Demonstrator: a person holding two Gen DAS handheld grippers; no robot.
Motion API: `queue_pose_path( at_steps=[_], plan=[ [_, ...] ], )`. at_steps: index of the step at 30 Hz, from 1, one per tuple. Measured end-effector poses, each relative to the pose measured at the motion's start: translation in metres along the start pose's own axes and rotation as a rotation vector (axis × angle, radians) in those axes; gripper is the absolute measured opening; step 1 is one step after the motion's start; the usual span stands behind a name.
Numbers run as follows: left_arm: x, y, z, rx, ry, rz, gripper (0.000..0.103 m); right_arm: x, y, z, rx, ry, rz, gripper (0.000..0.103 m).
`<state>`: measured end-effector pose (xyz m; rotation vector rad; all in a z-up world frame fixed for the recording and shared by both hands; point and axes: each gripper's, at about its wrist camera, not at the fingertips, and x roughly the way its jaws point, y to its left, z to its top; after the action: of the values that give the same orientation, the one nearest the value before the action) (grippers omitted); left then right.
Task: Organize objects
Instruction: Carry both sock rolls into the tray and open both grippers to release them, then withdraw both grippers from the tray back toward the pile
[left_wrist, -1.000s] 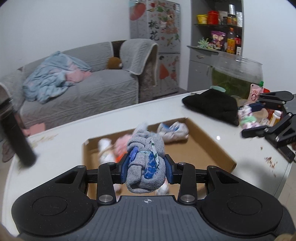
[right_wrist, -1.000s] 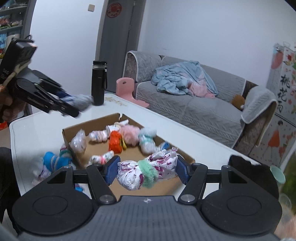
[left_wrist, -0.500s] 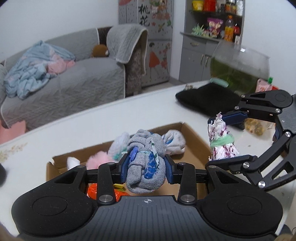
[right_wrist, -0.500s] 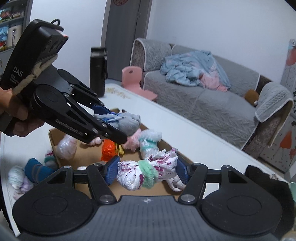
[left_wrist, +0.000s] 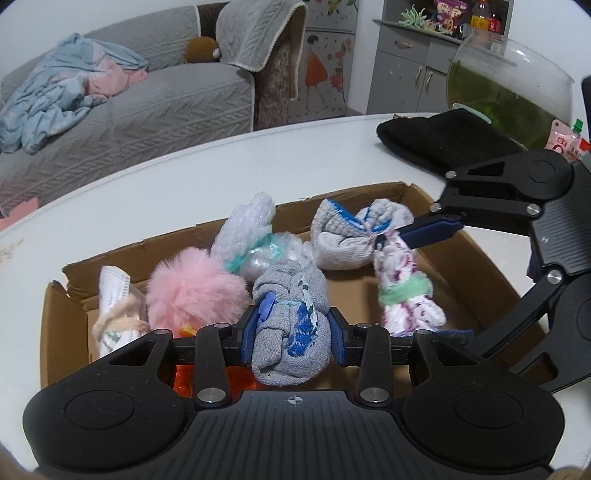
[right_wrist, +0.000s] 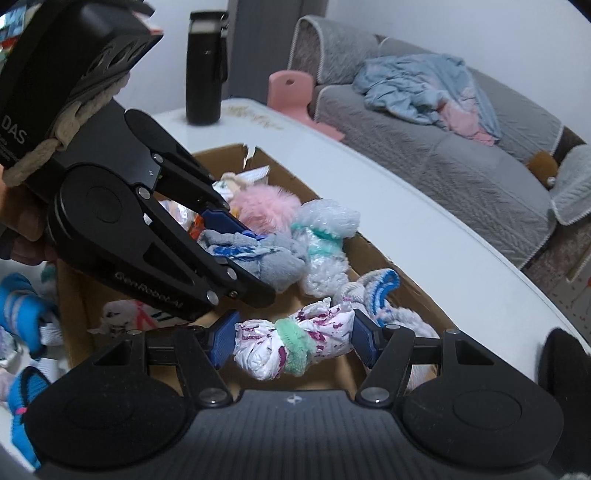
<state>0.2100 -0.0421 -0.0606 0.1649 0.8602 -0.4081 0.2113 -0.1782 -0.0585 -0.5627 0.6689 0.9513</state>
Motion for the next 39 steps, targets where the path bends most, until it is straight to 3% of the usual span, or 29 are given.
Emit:
queue_pose_path(
  at_steps=[10,19,25,33,36,39],
  plan=[
    [0.016,0.003,-0.006,0.014,0.022,0.020,0.046,0.025,-0.005,-0.002,-0.057,0.059,0.001,0.060],
    [0.017,0.005,-0.001,-0.002,0.033,0.029,0.050,0.026,-0.010,-0.002,-0.029,0.060,0.007,0.063],
    [0.014,0.003,-0.001,-0.014,0.018,0.049,0.068,0.023,-0.006,-0.005,-0.036,0.064,-0.002,0.080],
    [-0.006,-0.007,0.001,0.023,-0.022,0.061,0.069,0.008,-0.005,-0.006,-0.022,0.038,-0.026,0.084],
    [-0.025,-0.010,0.001,0.005,-0.052,0.037,0.069,-0.004,-0.005,-0.009,-0.019,0.026,-0.042,0.084],
    [-0.042,-0.015,-0.001,-0.048,-0.069,-0.047,0.069,-0.021,-0.005,-0.013,-0.021,0.013,-0.069,0.086]
  ],
)
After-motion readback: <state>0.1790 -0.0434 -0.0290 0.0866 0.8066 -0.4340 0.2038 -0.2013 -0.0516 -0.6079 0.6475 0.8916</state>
